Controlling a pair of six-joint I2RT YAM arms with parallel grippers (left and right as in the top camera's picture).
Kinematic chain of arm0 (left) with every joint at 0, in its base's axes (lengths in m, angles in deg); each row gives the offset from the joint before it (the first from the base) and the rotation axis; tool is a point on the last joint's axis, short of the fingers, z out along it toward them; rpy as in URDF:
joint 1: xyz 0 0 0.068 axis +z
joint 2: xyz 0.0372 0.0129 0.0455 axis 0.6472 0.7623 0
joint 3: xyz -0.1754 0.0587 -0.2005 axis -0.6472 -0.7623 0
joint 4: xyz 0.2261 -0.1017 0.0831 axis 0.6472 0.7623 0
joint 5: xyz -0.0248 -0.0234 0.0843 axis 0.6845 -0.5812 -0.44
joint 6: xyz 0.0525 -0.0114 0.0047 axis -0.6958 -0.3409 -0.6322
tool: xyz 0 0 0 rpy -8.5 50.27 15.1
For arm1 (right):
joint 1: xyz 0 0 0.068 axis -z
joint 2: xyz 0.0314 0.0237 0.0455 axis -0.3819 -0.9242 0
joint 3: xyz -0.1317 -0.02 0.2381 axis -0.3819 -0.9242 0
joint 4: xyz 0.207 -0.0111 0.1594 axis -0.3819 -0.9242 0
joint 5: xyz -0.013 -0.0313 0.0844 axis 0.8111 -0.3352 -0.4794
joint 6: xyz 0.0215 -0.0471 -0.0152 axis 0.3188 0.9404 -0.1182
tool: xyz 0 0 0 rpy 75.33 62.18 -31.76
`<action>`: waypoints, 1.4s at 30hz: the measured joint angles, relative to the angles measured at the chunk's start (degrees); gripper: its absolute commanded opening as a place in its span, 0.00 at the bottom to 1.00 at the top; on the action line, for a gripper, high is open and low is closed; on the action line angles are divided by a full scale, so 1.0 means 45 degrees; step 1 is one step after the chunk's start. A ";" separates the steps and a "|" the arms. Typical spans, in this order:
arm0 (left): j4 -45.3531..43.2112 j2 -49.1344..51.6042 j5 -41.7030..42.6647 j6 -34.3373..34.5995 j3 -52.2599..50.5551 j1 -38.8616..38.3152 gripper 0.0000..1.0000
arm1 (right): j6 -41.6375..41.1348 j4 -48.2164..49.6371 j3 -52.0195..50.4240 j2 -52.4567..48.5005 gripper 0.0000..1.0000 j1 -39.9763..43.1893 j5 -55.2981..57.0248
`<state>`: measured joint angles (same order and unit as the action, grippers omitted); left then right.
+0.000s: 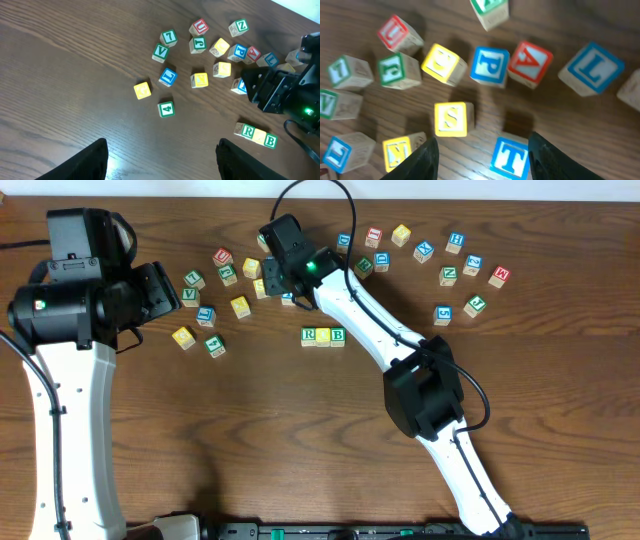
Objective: Spell out ROBOT
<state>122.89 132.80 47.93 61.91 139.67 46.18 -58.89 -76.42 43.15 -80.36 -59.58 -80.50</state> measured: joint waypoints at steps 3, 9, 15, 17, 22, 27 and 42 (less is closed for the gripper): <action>0.0005 0.0000 0.0000 0.0000 0.0000 0.0000 0.68 | 0.0393 0.0175 0.0063 0.0000 0.52 -0.0034 -0.0068; 0.0010 0.0000 0.0000 0.0000 -0.0005 0.0000 0.69 | 0.1127 0.0301 0.0063 0.0000 0.52 -0.0491 -0.0117; 0.0015 0.0078 0.0000 0.0000 -0.0151 0.0000 0.68 | 0.1447 0.0355 0.0063 0.0000 0.52 -0.0996 -0.0092; 0.0005 0.0228 0.0000 0.0000 -0.0151 0.0000 0.68 | 0.1520 0.0330 0.0063 0.0000 0.52 -0.1093 -0.0087; 0.0010 0.0670 0.0000 0.0000 -0.0175 0.0000 0.68 | 0.1632 0.0029 0.0063 0.0000 0.52 -0.1112 -0.0058; 0.0005 0.1039 0.0000 0.0000 -0.0185 0.0000 0.68 | 0.1661 -0.0840 0.0189 0.0000 0.53 -0.1049 -0.0053; -0.0126 0.1127 0.0000 0.0000 -0.0219 0.0000 0.68 | 0.1554 -0.4318 0.2875 0.0000 0.53 0.0753 -0.0136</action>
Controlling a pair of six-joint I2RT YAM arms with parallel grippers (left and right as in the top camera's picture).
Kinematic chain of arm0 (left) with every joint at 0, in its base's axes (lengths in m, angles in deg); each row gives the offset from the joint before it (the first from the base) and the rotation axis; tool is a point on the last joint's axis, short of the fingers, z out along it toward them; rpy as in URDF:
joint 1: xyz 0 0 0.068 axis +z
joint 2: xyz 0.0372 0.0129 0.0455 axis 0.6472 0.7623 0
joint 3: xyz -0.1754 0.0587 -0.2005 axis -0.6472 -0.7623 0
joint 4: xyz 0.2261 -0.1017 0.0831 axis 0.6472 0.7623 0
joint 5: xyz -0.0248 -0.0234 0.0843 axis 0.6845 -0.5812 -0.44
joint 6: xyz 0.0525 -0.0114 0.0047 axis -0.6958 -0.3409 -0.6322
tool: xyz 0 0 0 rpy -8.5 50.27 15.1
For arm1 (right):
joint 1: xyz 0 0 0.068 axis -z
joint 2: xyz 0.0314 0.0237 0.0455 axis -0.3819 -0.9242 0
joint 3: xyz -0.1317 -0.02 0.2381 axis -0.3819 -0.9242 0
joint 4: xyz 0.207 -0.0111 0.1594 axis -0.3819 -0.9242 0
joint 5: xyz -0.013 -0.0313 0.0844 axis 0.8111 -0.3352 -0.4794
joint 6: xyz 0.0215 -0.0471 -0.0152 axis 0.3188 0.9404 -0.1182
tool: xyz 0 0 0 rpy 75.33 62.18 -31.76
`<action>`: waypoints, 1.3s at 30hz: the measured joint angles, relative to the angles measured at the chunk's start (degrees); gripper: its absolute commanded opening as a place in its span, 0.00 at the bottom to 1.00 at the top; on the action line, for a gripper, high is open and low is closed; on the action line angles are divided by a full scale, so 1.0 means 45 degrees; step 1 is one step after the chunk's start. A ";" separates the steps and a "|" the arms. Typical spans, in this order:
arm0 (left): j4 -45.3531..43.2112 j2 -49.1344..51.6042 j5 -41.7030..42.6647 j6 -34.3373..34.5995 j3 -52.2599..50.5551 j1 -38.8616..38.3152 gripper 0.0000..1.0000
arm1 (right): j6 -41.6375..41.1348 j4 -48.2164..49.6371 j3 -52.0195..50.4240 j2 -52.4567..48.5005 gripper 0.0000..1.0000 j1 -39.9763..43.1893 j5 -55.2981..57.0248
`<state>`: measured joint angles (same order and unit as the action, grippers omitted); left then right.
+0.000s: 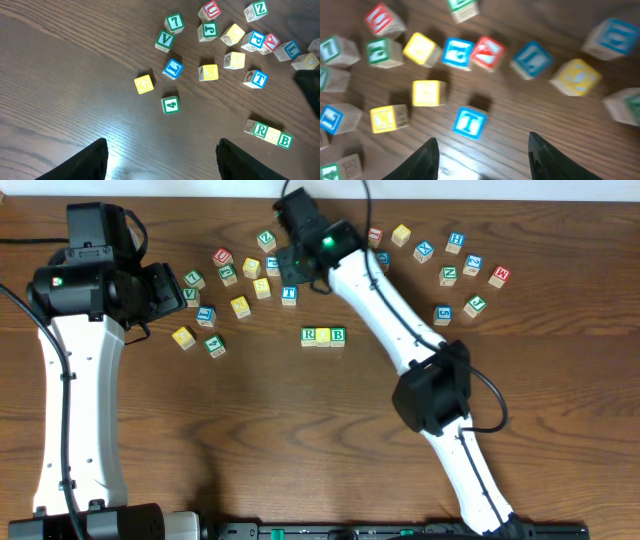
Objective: Spell out ROBOT
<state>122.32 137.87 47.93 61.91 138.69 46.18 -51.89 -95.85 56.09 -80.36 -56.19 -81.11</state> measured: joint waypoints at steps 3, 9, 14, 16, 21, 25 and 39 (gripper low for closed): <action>0.0000 0.0000 0.0000 0.0000 0.0000 0.0000 0.68 | -0.0034 -0.0500 0.0486 0.0000 0.54 0.0413 -0.0019; -0.0005 0.0000 0.0000 0.0000 0.0000 0.0000 0.68 | -0.0170 -0.0525 0.0738 0.0000 0.50 0.1103 0.0019; -0.0005 0.0000 0.0000 0.0000 0.0000 0.0000 0.68 | -0.1030 0.0053 0.0665 0.0000 0.52 0.1341 0.0583; 0.0000 0.0015 0.0000 0.0000 0.0000 0.0000 0.68 | -0.1472 0.0345 0.0515 0.0000 0.53 0.1341 0.0899; 0.0010 0.0078 0.0000 0.0000 0.0000 0.0000 0.68 | -0.2361 0.1103 -0.0131 0.0000 0.53 0.1341 0.1481; 0.0015 0.0078 0.0000 0.0000 0.0000 0.0000 0.68 | -0.2851 0.1928 -0.0986 0.0000 0.53 0.1341 0.1710; 0.0029 0.0078 0.0000 0.0000 0.0000 0.0000 0.68 | -0.3507 0.4765 -0.3643 0.0000 0.52 0.1452 0.2050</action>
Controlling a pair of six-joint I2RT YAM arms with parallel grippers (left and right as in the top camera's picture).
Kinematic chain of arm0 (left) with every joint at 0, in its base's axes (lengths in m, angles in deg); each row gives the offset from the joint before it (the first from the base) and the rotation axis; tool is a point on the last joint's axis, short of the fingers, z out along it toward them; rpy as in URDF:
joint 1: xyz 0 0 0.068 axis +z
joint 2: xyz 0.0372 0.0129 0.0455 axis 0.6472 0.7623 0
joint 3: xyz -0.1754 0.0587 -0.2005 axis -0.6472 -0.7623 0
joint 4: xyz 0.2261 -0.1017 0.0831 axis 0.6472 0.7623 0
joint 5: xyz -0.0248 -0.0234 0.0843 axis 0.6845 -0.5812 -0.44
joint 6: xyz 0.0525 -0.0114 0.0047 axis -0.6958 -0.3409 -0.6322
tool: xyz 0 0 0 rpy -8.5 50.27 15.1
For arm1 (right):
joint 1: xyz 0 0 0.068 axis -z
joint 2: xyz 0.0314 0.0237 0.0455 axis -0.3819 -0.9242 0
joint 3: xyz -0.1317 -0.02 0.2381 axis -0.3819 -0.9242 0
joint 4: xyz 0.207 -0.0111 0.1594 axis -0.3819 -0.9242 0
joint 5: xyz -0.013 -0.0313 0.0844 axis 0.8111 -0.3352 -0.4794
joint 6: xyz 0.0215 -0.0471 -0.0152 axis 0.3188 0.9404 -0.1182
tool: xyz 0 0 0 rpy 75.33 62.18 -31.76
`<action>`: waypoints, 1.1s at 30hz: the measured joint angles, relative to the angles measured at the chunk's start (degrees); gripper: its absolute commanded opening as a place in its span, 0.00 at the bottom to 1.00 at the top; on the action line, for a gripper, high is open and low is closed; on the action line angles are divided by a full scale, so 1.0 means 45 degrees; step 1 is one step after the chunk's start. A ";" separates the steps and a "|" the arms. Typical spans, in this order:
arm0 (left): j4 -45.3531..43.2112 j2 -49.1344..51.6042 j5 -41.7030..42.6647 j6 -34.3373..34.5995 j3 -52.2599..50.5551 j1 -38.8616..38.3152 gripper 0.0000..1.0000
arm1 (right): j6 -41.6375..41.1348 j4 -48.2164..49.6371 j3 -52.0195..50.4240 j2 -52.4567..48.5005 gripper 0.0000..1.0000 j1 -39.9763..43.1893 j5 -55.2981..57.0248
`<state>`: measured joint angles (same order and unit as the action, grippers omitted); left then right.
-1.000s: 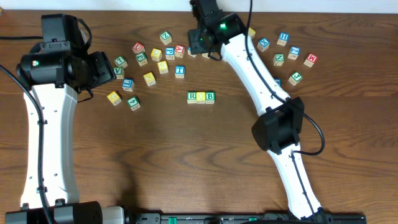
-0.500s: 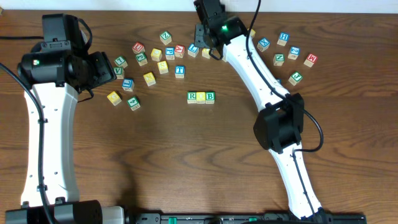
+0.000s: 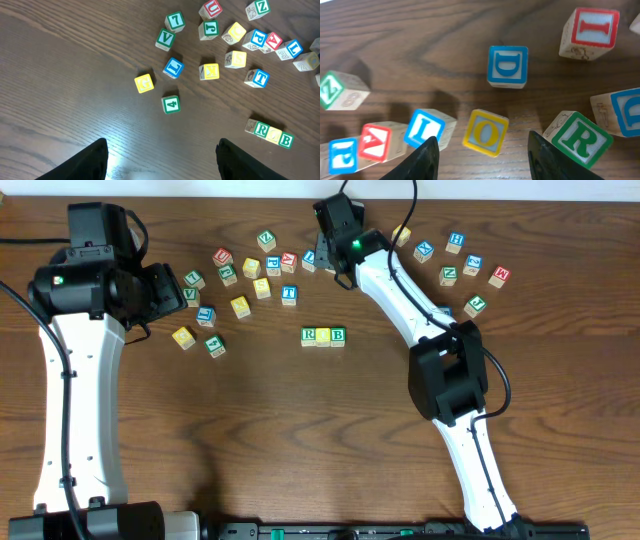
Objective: Spell out ROBOT
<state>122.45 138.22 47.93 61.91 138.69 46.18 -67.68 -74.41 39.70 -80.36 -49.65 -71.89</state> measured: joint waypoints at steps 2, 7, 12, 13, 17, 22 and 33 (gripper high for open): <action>0.0000 0.0000 0.0000 0.0000 0.0000 0.0000 0.68 | -0.0097 0.0321 -0.0325 0.0000 0.52 0.0063 0.0039; 0.0000 0.0000 0.0000 0.0000 0.0000 0.0000 0.68 | -0.0272 0.1321 -0.0957 0.0000 0.51 0.0233 0.0097; -0.0005 0.0000 0.0000 0.0000 0.0000 0.0000 0.68 | -0.0403 0.1860 -0.1423 0.0000 0.52 0.0282 0.0136; 0.0000 0.0000 0.0000 0.0000 0.0000 0.0000 0.69 | -0.0408 0.1919 -0.1452 0.0000 0.52 0.0282 0.0131; 0.0000 0.0000 0.0000 0.0000 0.0000 0.0000 0.68 | -0.0442 0.2268 -0.1486 0.0000 0.52 0.0282 0.0126; 0.0000 0.0000 0.0000 0.0000 0.0000 0.0000 0.68 | -0.0505 0.2433 -0.1486 0.0000 0.52 0.0282 0.0117; 0.0000 0.0000 0.0000 0.0000 0.0000 0.0000 0.68 | -0.0685 0.2623 -0.1491 -0.0340 0.44 0.0282 -0.0316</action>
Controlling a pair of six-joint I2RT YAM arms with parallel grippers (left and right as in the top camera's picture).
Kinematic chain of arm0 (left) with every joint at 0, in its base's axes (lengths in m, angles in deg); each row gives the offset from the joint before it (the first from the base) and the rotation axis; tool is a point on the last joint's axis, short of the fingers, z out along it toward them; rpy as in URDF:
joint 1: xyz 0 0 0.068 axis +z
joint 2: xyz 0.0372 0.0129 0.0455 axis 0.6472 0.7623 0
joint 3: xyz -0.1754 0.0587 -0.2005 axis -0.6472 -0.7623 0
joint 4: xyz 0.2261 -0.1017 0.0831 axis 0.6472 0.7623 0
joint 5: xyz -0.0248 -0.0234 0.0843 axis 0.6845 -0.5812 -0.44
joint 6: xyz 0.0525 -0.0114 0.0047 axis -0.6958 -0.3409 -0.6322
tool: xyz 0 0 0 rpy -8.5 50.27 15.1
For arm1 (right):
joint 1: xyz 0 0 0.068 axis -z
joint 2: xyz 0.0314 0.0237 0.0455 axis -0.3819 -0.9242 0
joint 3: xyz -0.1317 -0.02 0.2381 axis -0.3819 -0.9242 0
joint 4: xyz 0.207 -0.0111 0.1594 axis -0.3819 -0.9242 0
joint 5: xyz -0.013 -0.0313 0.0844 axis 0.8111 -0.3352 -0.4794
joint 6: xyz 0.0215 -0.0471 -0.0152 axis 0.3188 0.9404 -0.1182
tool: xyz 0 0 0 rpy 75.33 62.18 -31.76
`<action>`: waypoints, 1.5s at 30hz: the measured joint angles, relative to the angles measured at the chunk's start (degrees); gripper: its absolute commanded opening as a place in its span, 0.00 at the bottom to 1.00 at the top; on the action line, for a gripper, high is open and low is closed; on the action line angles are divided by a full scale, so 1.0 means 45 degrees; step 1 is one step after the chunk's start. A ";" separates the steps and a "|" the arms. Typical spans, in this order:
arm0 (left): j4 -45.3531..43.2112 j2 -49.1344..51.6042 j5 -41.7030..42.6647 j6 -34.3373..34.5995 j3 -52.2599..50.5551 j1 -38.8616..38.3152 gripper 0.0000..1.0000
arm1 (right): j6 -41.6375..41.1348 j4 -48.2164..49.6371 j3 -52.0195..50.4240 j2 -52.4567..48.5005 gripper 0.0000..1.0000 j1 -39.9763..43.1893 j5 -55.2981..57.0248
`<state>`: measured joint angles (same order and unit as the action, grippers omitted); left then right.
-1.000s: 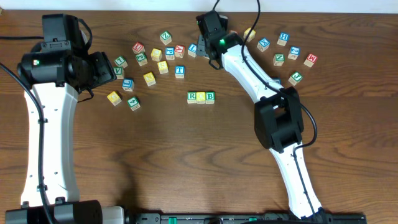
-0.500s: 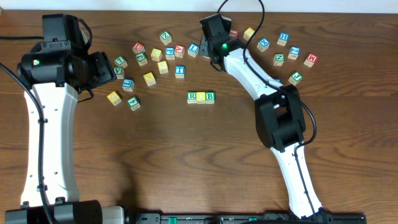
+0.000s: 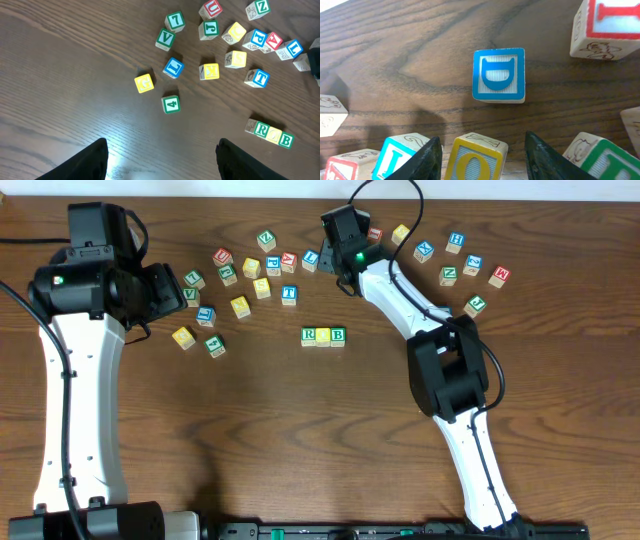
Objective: Spell out ROBOT
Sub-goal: 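Close the right gripper on the yellow O block and lift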
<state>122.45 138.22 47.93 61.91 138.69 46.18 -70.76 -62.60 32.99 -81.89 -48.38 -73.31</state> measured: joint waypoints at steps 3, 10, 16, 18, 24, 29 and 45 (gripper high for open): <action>0.0000 0.0000 0.0000 0.0000 0.0000 0.0000 0.68 | -0.0039 -0.0005 0.0000 -0.0058 0.43 0.0000 -0.0044; 0.0000 0.0000 0.0000 0.0005 0.0000 0.0000 0.68 | -0.0049 -0.0146 0.0000 -0.0063 0.36 0.0000 -0.0058; 0.0000 0.0000 0.0000 0.0000 0.0000 0.0000 0.68 | -0.0058 -0.0510 0.0000 -0.0063 0.30 0.0000 -0.0078; 0.0000 0.0000 0.0000 0.0000 0.0000 0.0000 0.68 | -0.0044 -0.0699 0.0000 -0.0063 0.29 0.0000 -0.0078; 0.0000 0.0000 0.0000 0.0000 0.0000 0.0000 0.69 | 0.0325 -0.1025 0.0000 -0.0063 0.30 0.0000 -0.0204; 0.0000 0.0000 0.0000 0.0000 0.0000 0.0000 0.69 | 0.1243 -0.1428 0.0000 0.0015 0.29 0.0000 -0.0384; 0.0005 0.0000 0.0000 0.0000 -0.0005 0.0000 0.68 | 0.2997 -0.5649 -0.0005 0.1831 0.25 0.0000 -0.1146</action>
<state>122.47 138.22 47.93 61.91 138.67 46.18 -57.27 -88.02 32.97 -73.65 -48.38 -78.47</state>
